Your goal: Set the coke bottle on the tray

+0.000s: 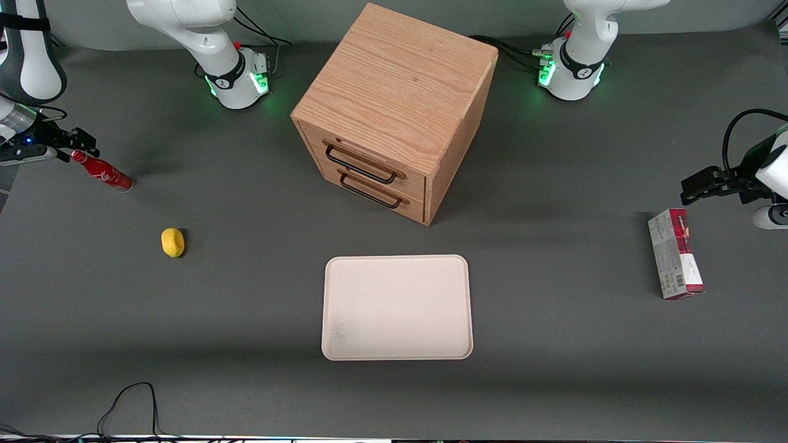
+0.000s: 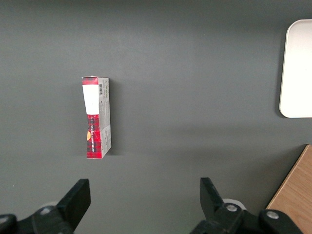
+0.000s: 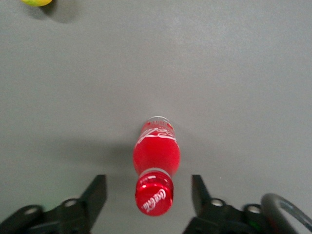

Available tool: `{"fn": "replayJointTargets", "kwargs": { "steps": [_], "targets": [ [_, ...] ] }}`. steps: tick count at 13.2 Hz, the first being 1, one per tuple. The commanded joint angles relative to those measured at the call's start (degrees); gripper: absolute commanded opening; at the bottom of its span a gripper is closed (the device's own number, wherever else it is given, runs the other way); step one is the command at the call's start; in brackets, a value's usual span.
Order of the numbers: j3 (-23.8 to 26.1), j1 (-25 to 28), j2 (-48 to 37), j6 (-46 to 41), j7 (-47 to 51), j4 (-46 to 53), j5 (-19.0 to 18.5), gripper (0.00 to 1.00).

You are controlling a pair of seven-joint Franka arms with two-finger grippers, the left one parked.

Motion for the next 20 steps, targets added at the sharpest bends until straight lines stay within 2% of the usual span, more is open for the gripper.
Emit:
{"fn": "replayJointTargets", "kwargs": {
  "steps": [1,4,8,10,13,16,20],
  "targets": [
    [-0.33,0.65,0.88,0.60,-3.11,0.48,1.27,0.36],
    [-0.33,0.65,0.88,0.51,-4.33,0.66,1.27,0.12],
    [0.11,1.00,0.18,-1.40,-4.34,2.40,1.27,0.09],
    [0.20,3.88,-0.17,-10.16,-3.73,9.14,1.71,0.08],
    [0.37,8.54,0.09,-26.24,-3.38,23.46,5.31,0.07],
    [0.37,13.12,0.97,-41.27,-3.38,40.67,5.41,0.06],
    [0.37,17.34,2.99,-54.47,-3.73,59.59,5.41,0.06]
  ]
}}
